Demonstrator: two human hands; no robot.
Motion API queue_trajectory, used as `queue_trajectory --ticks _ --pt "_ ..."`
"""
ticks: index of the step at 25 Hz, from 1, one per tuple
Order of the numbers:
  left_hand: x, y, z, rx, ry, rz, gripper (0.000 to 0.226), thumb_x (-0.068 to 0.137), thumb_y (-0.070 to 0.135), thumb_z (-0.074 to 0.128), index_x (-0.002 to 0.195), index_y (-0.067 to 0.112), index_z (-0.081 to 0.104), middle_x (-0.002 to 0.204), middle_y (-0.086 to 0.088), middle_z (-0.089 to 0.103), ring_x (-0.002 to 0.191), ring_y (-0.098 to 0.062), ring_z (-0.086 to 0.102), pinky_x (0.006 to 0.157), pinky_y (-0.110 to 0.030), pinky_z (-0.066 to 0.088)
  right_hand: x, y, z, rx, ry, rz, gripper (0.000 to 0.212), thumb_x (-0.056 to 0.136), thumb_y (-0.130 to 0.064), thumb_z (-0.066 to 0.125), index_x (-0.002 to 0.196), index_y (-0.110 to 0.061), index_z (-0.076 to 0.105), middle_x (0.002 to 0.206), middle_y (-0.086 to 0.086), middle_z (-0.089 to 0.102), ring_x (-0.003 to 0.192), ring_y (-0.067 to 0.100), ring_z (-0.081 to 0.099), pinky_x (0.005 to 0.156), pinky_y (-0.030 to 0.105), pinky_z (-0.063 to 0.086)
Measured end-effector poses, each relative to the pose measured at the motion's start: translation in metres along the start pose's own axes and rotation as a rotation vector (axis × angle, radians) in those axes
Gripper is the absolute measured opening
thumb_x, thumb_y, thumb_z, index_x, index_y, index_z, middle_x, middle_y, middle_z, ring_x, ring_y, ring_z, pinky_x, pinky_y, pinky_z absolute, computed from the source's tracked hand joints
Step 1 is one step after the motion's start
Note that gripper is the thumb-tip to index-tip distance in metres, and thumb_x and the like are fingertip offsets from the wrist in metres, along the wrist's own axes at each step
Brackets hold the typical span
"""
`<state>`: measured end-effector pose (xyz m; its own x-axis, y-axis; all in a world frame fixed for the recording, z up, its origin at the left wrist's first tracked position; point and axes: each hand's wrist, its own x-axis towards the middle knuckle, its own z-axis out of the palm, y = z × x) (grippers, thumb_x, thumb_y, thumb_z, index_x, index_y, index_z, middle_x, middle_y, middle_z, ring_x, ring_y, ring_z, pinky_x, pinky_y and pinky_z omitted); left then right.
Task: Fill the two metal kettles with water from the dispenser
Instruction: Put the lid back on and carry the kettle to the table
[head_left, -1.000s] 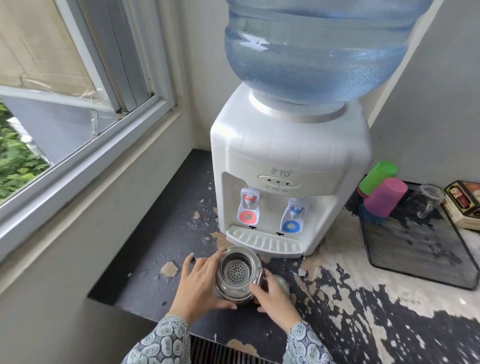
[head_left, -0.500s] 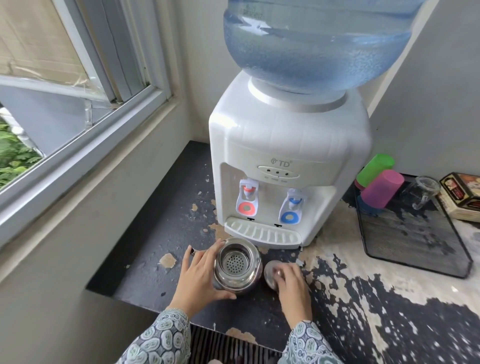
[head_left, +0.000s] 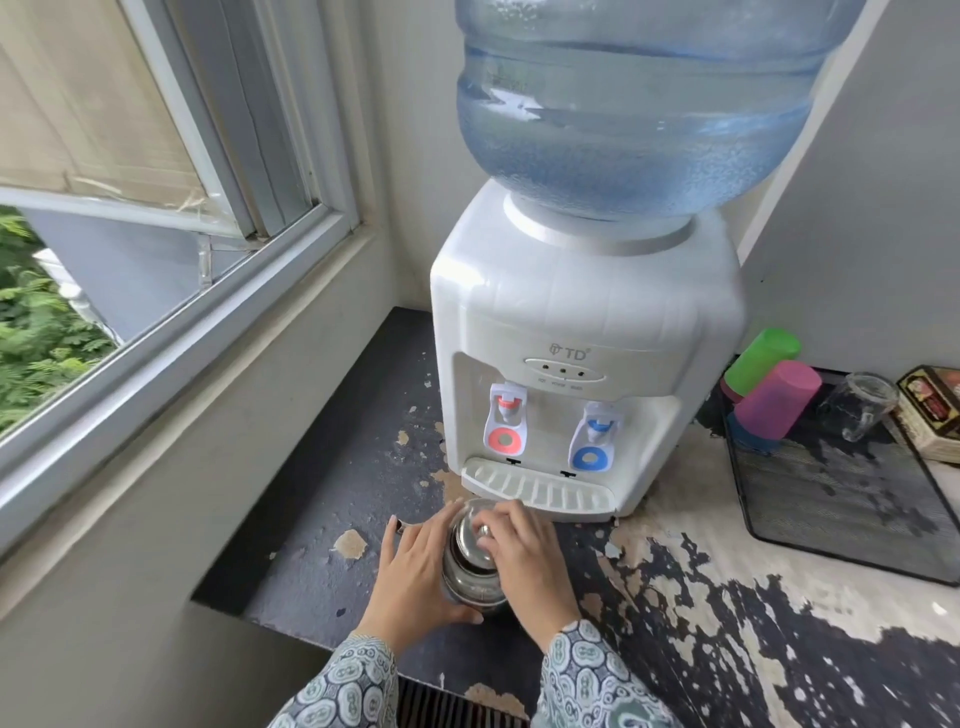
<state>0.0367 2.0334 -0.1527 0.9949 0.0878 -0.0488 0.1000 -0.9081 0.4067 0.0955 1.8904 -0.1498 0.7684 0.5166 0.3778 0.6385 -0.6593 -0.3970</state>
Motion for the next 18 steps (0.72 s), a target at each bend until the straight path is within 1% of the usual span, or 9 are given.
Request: queue_trajectory --ticks 1,3,5,10,11,12,14,16,18 --pt "0.0 0.001 -0.001 0.013 -0.01 0.001 0.121 0.047 0.064 0.072 0.144 0.033 0.008 0.148 0.018 0.025 0.134 -0.01 0.032 0.115 -0.044 -0.003 -0.002 0.0 0.002 -0.012 -0.019 -0.006 0.034 0.068 -0.023 0.076 0.095 -0.029 0.057 0.092 -0.009 0.057 0.081 0.008 0.058 0.072 0.022 0.052" --pt "0.001 0.0 -0.002 0.042 -0.008 0.012 0.119 0.047 0.064 0.073 0.142 0.038 0.006 0.15 0.017 0.024 0.133 -0.011 0.033 0.115 -0.048 0.002 -0.003 -0.001 0.004 -0.019 -0.037 -0.02 0.041 0.065 -0.023 0.079 0.097 -0.03 0.054 0.091 -0.009 0.057 0.082 0.008 0.056 0.068 0.024 0.054" --pt "0.001 -0.005 0.0 0.064 0.035 0.038 0.117 0.042 0.065 0.074 0.137 0.041 0.009 0.148 0.013 0.031 0.13 -0.015 0.041 0.112 -0.052 0.01 0.001 -0.004 0.004 -0.009 -0.043 -0.02 0.044 0.063 -0.024 0.08 0.097 -0.03 0.054 0.09 -0.009 0.057 0.083 0.007 0.054 0.068 0.023 0.053" --pt "0.001 -0.005 0.001 0.059 0.046 0.047 0.111 0.044 0.066 0.071 0.135 0.04 0.014 0.148 0.012 0.032 0.131 -0.014 0.04 0.113 -0.052 0.01 0.001 -0.006 0.006 -0.059 -0.109 -0.013 0.037 0.07 -0.028 0.074 0.099 -0.033 0.051 0.096 -0.012 0.054 0.09 0.007 0.057 0.074 0.024 0.051" --pt "0.001 -0.004 0.0 0.08 0.04 0.05 0.112 0.041 0.069 0.07 0.135 0.038 0.019 0.146 0.012 0.036 0.128 -0.014 0.043 0.112 -0.053 0.014 0.001 -0.006 0.007 -0.064 -0.128 0.002 0.037 0.071 -0.028 0.072 0.1 -0.034 0.05 0.097 -0.013 0.054 0.092 0.007 0.058 0.076 0.024 0.05" --pt "0.002 -0.004 -0.001 0.122 0.036 0.049 0.113 0.036 0.073 0.068 0.134 0.035 0.025 0.142 0.011 0.043 0.123 -0.014 0.05 0.108 -0.054 0.023 0.001 -0.007 0.006 -0.057 -0.146 0.022 0.037 0.072 -0.028 0.072 0.1 -0.035 0.049 0.098 -0.013 0.055 0.092 0.007 0.058 0.077 0.025 0.05" --pt "0.003 -0.004 -0.002 0.176 0.017 0.041 0.117 0.025 0.081 0.062 0.127 0.03 0.039 0.128 0.009 0.058 0.105 -0.012 0.063 0.095 -0.053 0.042 0.005 -0.008 0.003 -0.008 -0.185 0.066 0.034 0.076 -0.025 0.068 0.101 -0.034 0.048 0.102 -0.01 0.056 0.096 0.01 0.057 0.085 0.028 0.047" --pt "0.004 -0.003 -0.001 0.18 0.032 0.046 0.118 0.02 0.083 0.06 0.123 0.027 0.045 0.121 0.007 0.063 0.096 -0.013 0.066 0.088 -0.053 0.047 0.01 -0.007 -0.002 0.063 -0.261 0.113 0.025 0.084 -0.022 0.059 0.106 -0.029 0.051 0.111 -0.007 0.053 0.105 0.013 0.051 0.097 0.029 0.037" --pt "0.005 -0.003 -0.001 0.165 0.038 0.053 0.118 0.019 0.08 0.064 0.123 0.027 0.044 0.121 0.005 0.063 0.095 -0.016 0.066 0.088 -0.055 0.047 0.015 -0.004 -0.005 0.111 -0.322 0.125 0.021 0.088 -0.021 0.055 0.108 -0.024 0.052 0.115 -0.006 0.05 0.109 0.014 0.046 0.099 0.027 0.032"
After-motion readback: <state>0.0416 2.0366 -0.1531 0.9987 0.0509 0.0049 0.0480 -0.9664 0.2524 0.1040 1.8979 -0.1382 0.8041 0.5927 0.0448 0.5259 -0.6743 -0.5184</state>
